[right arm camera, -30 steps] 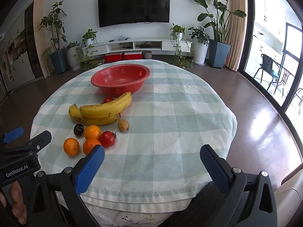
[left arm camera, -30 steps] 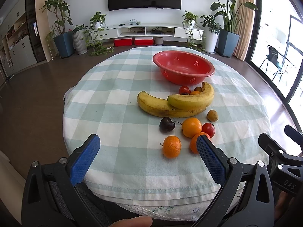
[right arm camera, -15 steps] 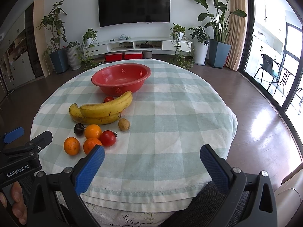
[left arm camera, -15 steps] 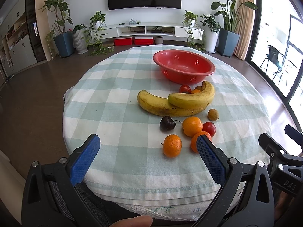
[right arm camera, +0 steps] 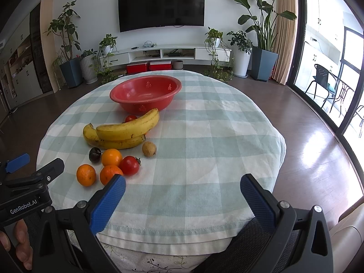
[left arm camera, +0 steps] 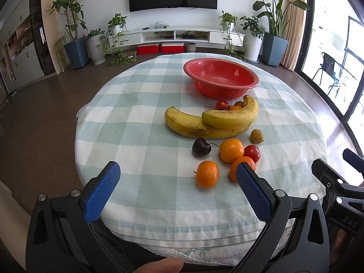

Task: Organize fruits

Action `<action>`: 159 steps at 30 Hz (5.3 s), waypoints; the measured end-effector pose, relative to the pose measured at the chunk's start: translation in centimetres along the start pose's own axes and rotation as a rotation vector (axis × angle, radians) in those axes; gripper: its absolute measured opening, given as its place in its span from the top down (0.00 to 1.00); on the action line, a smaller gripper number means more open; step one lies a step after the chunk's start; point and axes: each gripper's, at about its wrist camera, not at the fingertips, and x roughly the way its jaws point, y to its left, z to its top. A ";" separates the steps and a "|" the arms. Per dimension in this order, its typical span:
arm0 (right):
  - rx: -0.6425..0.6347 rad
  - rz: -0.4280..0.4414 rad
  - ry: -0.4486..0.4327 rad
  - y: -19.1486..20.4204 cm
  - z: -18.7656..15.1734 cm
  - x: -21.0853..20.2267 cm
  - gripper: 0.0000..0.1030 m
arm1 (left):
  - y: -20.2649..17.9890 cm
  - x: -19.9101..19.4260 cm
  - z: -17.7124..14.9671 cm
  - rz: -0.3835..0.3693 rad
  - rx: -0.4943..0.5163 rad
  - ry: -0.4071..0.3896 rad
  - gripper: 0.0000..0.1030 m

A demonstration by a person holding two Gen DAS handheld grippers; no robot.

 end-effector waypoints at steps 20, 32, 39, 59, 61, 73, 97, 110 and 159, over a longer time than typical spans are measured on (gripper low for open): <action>0.011 0.025 0.003 -0.4 -0.4 0.4 0.00 | 0.9 0.9 -2.1 -0.266 0.133 -0.002 0.00; 0.057 0.134 0.019 -2.0 -0.8 2.2 0.02 | 1.8 4.5 -1.7 -0.185 0.127 0.131 0.00; 0.069 0.169 0.041 -2.0 -1.1 3.1 0.10 | -0.3 6.0 -0.5 -0.271 0.244 0.150 0.33; 0.020 0.217 0.101 -0.5 -1.8 5.0 0.17 | -2.3 8.5 -0.5 -0.332 0.297 0.188 0.69; 0.015 0.217 0.105 -0.3 -1.8 5.1 0.18 | -2.0 8.5 -0.6 -0.346 0.289 0.191 0.69; -0.027 0.253 0.125 2.1 -1.5 5.7 0.23 | 0.9 6.6 -0.8 -0.432 0.188 0.157 0.70; -0.027 0.330 0.191 6.4 -1.3 9.3 0.59 | 5.3 5.0 -2.1 -0.465 0.079 0.116 0.70; 0.098 0.374 0.154 1.2 -0.6 7.2 0.60 | 5.2 5.1 -0.8 -0.469 0.068 0.112 0.70; -0.280 0.230 0.295 4.2 17.9 26.0 0.59 | -5.9 24.3 18.7 -0.347 0.447 0.213 0.70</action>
